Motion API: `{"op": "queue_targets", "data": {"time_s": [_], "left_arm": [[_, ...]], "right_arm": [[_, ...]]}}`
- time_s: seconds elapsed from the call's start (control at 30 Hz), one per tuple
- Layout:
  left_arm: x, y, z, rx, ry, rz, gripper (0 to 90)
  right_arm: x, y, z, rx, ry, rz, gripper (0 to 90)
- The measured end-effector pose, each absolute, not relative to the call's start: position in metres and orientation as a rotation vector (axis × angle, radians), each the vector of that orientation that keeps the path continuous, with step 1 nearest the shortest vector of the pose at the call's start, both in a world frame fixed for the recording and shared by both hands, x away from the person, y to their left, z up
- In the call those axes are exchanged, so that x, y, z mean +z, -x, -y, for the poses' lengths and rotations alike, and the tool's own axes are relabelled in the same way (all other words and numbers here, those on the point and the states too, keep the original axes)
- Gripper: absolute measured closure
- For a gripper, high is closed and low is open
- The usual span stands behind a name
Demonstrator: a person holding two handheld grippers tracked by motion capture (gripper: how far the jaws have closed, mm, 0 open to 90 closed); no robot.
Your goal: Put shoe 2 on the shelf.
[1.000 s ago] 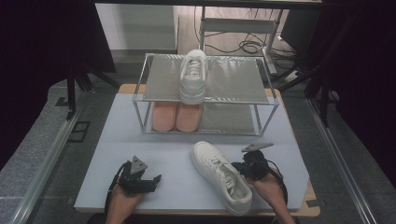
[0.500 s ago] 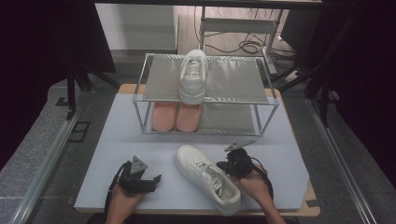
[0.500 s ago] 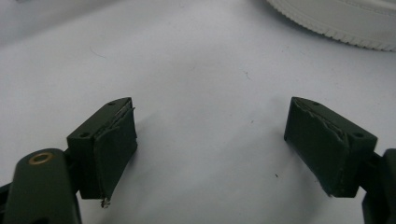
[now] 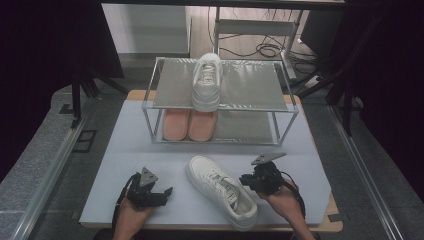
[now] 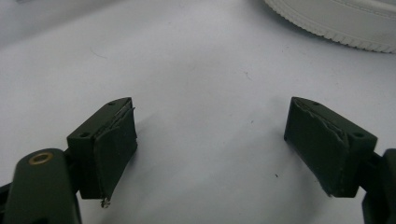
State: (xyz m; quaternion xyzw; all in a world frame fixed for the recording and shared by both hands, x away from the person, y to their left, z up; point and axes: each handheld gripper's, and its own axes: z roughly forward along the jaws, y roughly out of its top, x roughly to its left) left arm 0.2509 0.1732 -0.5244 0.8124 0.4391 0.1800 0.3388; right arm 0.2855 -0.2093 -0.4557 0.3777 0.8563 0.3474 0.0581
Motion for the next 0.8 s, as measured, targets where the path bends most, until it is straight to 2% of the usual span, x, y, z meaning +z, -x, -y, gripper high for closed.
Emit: {"op": "queue_targets", "data": {"time_s": [0.37, 0.6, 0.8], "left_arm": [[-0.524, -0.251, -0.173, 0.469, -2.116, -1.144, 16.7], [-0.524, -0.251, -0.173, 0.469, -2.115, -1.144, 16.7], [-0.524, -0.251, -0.173, 0.469, -2.115, -1.144, 16.7]], "right_arm": [[-0.433, -0.262, 0.228, 1.107, -1.127, -2.593, 73.5], [-0.422, -0.252, 0.219, 1.110, -1.060, -2.634, 70.6], [-0.426, -0.253, 0.205, 1.064, -1.024, -2.691, 67.6]]}}
